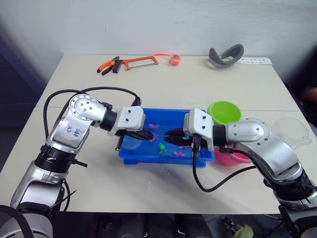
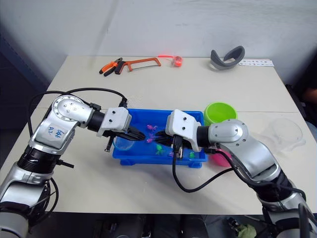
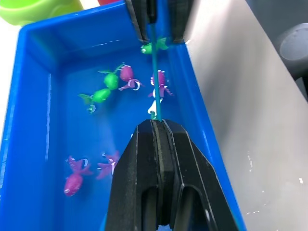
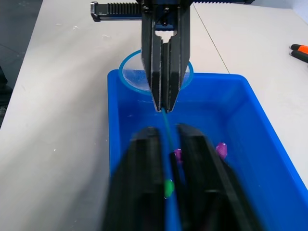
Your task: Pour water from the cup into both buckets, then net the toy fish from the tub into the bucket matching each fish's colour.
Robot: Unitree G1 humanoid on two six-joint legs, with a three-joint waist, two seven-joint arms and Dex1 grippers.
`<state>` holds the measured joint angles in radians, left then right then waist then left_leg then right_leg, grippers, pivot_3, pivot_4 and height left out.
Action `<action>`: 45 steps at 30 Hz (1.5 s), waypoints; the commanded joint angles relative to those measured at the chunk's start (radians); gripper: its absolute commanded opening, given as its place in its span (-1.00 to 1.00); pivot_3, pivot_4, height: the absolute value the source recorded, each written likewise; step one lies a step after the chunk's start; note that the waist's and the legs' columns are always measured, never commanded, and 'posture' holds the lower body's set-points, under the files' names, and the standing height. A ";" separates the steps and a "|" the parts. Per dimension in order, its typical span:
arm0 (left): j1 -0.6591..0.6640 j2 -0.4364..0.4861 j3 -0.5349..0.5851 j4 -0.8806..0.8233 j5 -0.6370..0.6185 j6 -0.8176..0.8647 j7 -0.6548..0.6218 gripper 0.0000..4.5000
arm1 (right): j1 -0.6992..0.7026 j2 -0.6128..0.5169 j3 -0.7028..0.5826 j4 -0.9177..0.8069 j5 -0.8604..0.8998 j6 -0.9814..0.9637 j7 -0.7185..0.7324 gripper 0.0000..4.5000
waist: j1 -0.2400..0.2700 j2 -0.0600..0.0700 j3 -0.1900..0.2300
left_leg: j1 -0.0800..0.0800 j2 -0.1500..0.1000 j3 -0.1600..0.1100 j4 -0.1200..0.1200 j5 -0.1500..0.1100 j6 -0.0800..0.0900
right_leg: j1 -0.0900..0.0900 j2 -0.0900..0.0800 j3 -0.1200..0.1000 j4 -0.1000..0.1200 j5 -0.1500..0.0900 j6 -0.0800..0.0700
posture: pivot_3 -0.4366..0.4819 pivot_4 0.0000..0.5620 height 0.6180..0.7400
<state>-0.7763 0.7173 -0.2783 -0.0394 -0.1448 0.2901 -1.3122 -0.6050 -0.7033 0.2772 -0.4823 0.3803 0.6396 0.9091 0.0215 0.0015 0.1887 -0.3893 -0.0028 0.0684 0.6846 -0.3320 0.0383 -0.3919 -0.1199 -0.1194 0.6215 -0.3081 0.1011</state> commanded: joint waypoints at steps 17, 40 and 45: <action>0.083 -0.023 0.211 -0.044 -0.184 -0.006 0.036 -0.23 | 0.036 -0.019 -0.039 0.031 -0.100 -0.202 0.060 -1.00 | -0.001 0.000 0.000 | 0.000 0.000 0.000 0.000 0.000 0.000 | 0.000 0.000 0.000 0.000 0.000 0.000 | -0.05 -0.47 1.00; 0.496 -0.021 0.577 -0.077 -0.460 0.014 0.130 0.97 | 0.135 -0.241 -0.221 0.411 -0.257 -0.802 0.220 -1.00 | -0.001 -0.001 0.000 | 0.001 0.000 0.000 0.001 0.001 -0.001 | 0.001 -0.007 0.004 0.002 0.000 0.000 | -0.05 -0.47 1.00; 0.535 -0.034 0.548 -0.148 -0.508 0.078 0.141 0.97 | 0.126 -0.265 -0.224 0.477 -0.239 -0.870 0.279 -1.00 | -0.004 -0.001 0.000 | 0.002 -0.001 0.000 0.001 0.001 -0.001 | 0.001 -0.008 0.003 0.002 0.000 0.000 | -0.05 -0.47 1.00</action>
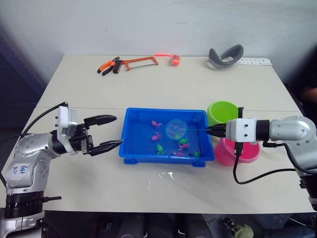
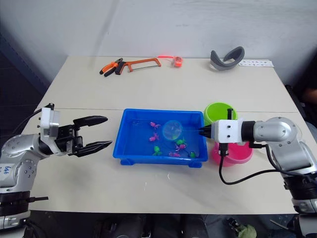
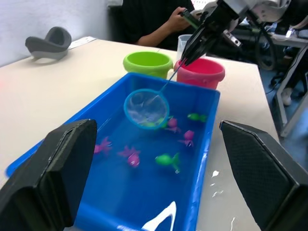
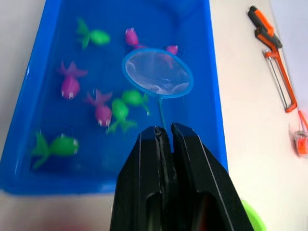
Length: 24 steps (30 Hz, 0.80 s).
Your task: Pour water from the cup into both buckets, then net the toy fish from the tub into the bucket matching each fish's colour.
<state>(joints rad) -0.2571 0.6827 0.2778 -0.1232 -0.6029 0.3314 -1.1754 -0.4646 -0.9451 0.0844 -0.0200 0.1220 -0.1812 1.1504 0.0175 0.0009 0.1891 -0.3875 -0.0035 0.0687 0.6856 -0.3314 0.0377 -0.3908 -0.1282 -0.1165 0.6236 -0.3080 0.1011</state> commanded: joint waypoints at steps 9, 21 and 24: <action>0.032 -0.011 -0.044 -0.084 -0.039 0.006 0.007 0.97 | -0.033 -0.032 -0.025 0.099 -0.026 -0.124 0.053 -1.00 | 0.000 0.000 0.000 | 0.000 0.000 0.000 0.000 0.000 0.000 | 0.000 0.000 0.000 0.000 0.000 0.000 | -0.05 -0.47 1.00; 0.030 0.025 -0.044 -0.046 -0.029 -0.006 -0.029 0.97 | -0.054 -0.021 0.009 0.140 -0.092 -0.178 0.063 -1.00 | -0.007 0.000 0.000 | 0.000 0.000 0.000 0.000 0.000 0.000 | 0.000 0.000 0.000 0.000 0.000 0.000 | -0.05 -0.47 1.00; 0.027 0.025 -0.048 -0.042 -0.027 -0.009 -0.030 0.97 | -0.061 -0.021 0.020 0.147 -0.104 -0.196 0.063 -1.00 | -0.009 0.000 0.000 | 0.000 0.000 0.000 0.000 0.000 0.000 | 0.000 0.000 0.000 0.000 0.000 0.000 | -0.05 -0.47 1.00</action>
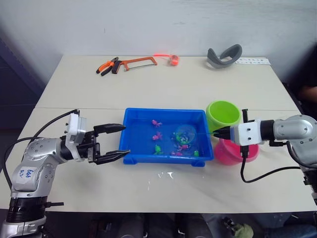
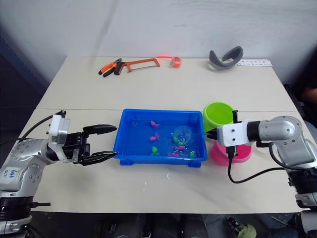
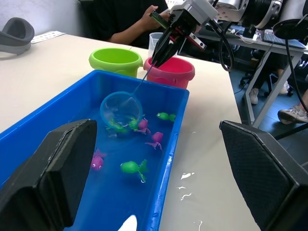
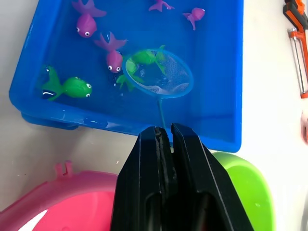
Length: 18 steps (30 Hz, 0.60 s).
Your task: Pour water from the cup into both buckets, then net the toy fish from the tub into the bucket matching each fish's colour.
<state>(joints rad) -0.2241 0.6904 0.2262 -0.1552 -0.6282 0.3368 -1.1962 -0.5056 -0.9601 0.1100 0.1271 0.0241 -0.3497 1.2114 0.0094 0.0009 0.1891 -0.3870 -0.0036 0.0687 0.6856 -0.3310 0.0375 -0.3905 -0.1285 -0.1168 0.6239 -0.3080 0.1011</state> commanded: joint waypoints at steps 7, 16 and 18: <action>-0.012 0.013 -0.004 -0.005 0.002 -0.022 -0.008 0.97 | -0.048 -0.014 0.018 0.022 -0.015 -0.080 0.039 -1.00 | -0.009 0.000 0.000 | 0.000 0.000 0.000 0.000 0.000 0.000 | 0.000 0.000 0.000 0.000 0.000 0.000 | -0.05 -0.47 1.00; -0.014 0.007 -0.007 0.003 0.006 -0.038 0.000 0.97 | -0.058 -0.015 0.037 0.015 0.005 -0.104 0.091 -1.00 | -0.010 0.000 0.000 | 0.000 0.000 0.000 0.000 0.000 0.000 | 0.000 0.000 0.000 0.000 0.000 0.000 | -0.05 -0.47 1.00; -0.013 0.007 -0.007 0.003 0.007 -0.040 0.001 0.97 | -0.051 -0.009 0.035 0.000 0.023 -0.095 0.100 -1.00 | -0.010 0.000 0.000 | 0.000 0.000 0.000 0.000 0.000 0.000 | 0.000 -0.001 0.000 0.000 0.000 0.000 | -0.05 -0.47 1.00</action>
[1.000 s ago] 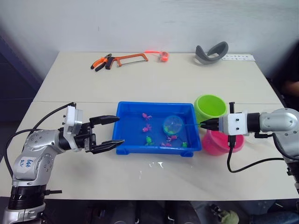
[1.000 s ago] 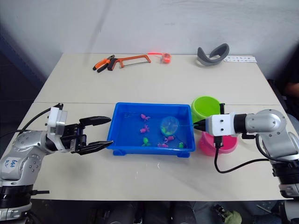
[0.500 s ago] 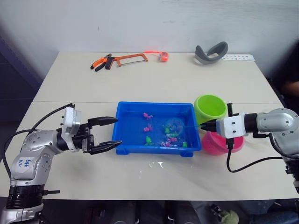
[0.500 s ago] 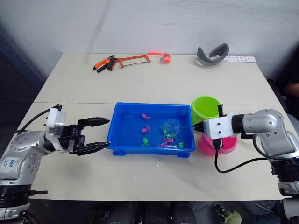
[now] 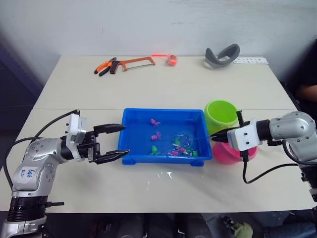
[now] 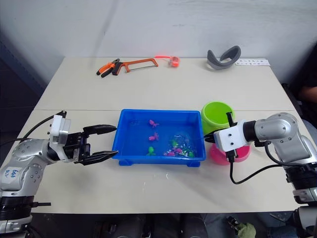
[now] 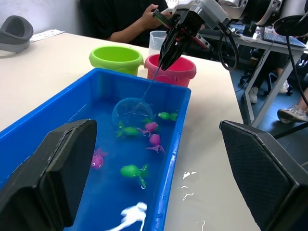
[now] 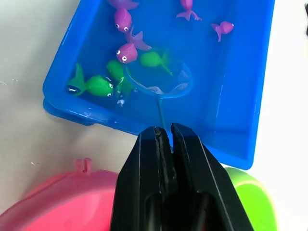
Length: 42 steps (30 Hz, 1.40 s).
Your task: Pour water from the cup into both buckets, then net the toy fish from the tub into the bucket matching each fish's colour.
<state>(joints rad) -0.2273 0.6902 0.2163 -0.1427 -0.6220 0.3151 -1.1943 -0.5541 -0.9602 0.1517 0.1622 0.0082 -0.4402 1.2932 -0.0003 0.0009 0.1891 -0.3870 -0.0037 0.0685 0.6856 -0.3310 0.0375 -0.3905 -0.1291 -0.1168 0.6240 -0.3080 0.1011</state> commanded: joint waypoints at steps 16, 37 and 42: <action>-0.023 0.004 -0.008 0.009 0.008 -0.033 -0.004 0.97 | 0.088 0.004 -0.089 -0.158 0.243 0.339 0.022 -1.00 | 0.000 0.000 0.000 | 0.000 0.000 0.000 0.000 0.000 0.000 | 0.000 0.000 0.000 0.000 0.000 0.000 | -0.05 -0.47 1.00; -0.088 -0.032 -0.038 -0.027 -0.085 0.055 0.030 0.97 | 0.331 -0.031 -0.417 -0.379 0.492 0.530 -0.023 -1.00 | 0.009 0.000 0.000 | 0.000 0.000 0.000 0.000 0.000 0.000 | 0.000 -0.001 0.000 0.000 0.000 0.000 | -0.05 -0.47 1.00; -0.149 -0.074 -0.088 -0.022 -0.102 0.091 0.029 0.97 | 0.517 -0.022 -0.663 -0.507 0.499 0.615 -0.078 -1.00 | 0.021 0.000 0.000 | 0.000 0.000 -0.001 0.000 0.000 0.000 | 0.001 -0.001 -0.001 0.000 0.000 0.000 | -0.05 -0.47 1.00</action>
<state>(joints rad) -0.3037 0.6604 0.1778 -0.1362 -0.6764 0.3628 -1.1664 -0.2253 -0.9751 -0.2054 -0.1668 0.4543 0.0714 1.2823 0.0209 0.0009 0.1891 -0.3870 -0.0042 0.0679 0.6856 -0.3309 0.0379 -0.3896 -0.1297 -0.1172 0.6240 -0.3080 0.1012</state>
